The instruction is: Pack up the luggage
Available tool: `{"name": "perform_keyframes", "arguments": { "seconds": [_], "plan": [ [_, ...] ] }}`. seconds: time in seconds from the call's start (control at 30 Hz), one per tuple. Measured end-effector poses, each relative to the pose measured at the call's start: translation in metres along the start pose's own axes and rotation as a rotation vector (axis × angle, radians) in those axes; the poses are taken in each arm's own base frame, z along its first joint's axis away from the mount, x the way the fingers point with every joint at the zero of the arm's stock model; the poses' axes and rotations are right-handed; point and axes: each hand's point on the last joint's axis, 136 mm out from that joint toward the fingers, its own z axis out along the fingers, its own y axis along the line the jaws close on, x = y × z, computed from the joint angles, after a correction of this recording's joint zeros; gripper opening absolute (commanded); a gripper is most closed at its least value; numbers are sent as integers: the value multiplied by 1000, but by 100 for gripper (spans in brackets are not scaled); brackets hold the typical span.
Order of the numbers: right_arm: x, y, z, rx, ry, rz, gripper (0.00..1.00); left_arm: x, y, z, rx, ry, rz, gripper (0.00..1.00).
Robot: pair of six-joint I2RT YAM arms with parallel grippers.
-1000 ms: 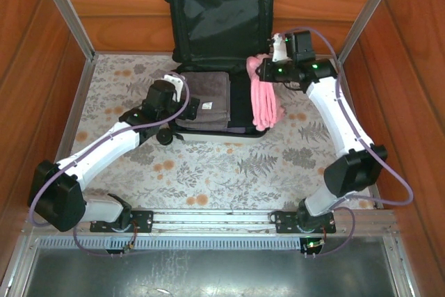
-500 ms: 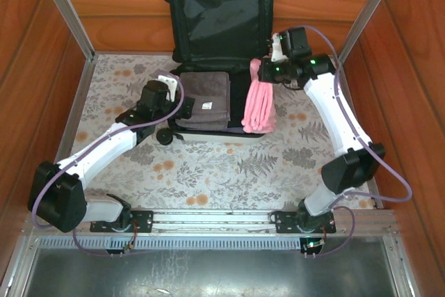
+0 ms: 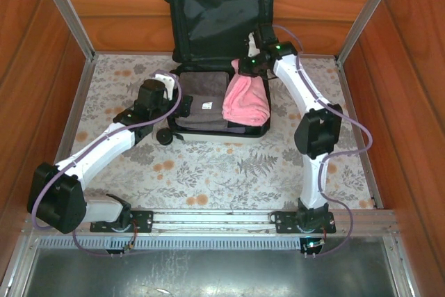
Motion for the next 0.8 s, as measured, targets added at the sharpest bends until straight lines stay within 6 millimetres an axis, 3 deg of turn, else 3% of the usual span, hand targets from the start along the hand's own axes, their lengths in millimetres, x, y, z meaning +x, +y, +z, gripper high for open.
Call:
{"name": "perform_keyframes", "arguments": {
  "seconds": [0.07,0.13,0.23,0.37,0.5,0.67,0.8],
  "plan": [
    [-4,1,10,-9,5,6,21,0,0,0,2,1,0,95],
    [-8,2,19,-22,11,9,40,0,-1,0,5,1,0,95],
    [-10,8,33,-48,27,0,57,0,-1,0,6,2,0,95],
    [-6,15,40,-58,52,-28,70,1,-1,0,5,4,0,95],
    [-1,23,36,-64,62,-58,76,1,-1,1,3,9,-1,94],
    [2,31,5,-66,40,-95,75,-11,-4,-3,9,-5,-28,90],
    [-7,47,-51,-91,-50,-152,74,-40,-15,-9,49,-54,-72,85]
  ]
}}
